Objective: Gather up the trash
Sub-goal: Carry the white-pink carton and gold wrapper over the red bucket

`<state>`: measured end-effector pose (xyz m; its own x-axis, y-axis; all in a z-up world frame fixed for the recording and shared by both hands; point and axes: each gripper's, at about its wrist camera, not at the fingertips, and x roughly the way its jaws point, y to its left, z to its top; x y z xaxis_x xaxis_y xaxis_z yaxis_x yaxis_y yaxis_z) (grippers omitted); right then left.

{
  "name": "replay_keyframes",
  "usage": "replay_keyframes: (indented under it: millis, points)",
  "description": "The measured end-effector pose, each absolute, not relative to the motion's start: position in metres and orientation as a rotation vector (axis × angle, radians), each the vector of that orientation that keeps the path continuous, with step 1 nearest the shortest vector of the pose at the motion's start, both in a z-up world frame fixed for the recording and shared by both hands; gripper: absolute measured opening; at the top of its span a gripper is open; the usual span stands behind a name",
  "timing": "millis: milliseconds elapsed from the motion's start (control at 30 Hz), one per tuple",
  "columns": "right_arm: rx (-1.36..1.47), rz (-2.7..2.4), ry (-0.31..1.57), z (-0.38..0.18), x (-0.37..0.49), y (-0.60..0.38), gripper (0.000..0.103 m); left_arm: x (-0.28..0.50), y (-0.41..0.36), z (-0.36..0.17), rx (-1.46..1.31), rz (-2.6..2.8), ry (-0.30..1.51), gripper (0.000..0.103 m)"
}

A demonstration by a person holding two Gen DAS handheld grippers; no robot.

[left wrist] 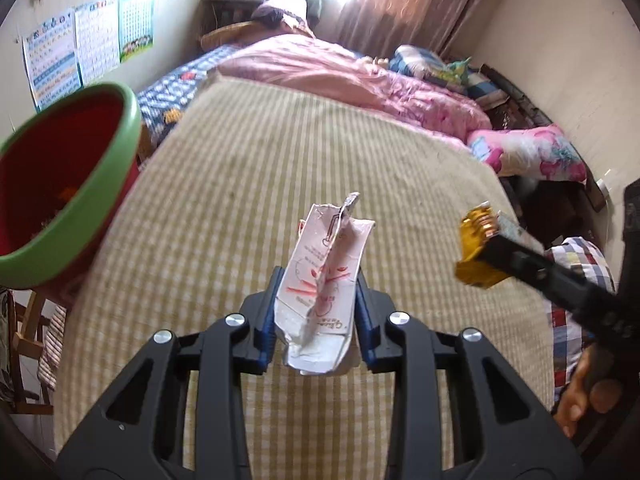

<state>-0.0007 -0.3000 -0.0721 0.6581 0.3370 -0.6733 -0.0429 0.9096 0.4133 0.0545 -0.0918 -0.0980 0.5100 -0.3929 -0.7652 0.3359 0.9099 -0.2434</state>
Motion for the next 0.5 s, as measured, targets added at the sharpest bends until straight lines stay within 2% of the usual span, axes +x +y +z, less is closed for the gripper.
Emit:
replay_keyframes:
  millis: [500]
  points:
    - [0.347, 0.272, 0.846, -0.072, 0.015, -0.262, 0.033, 0.054, -0.053, -0.077, -0.096, -0.405, 0.884, 0.031]
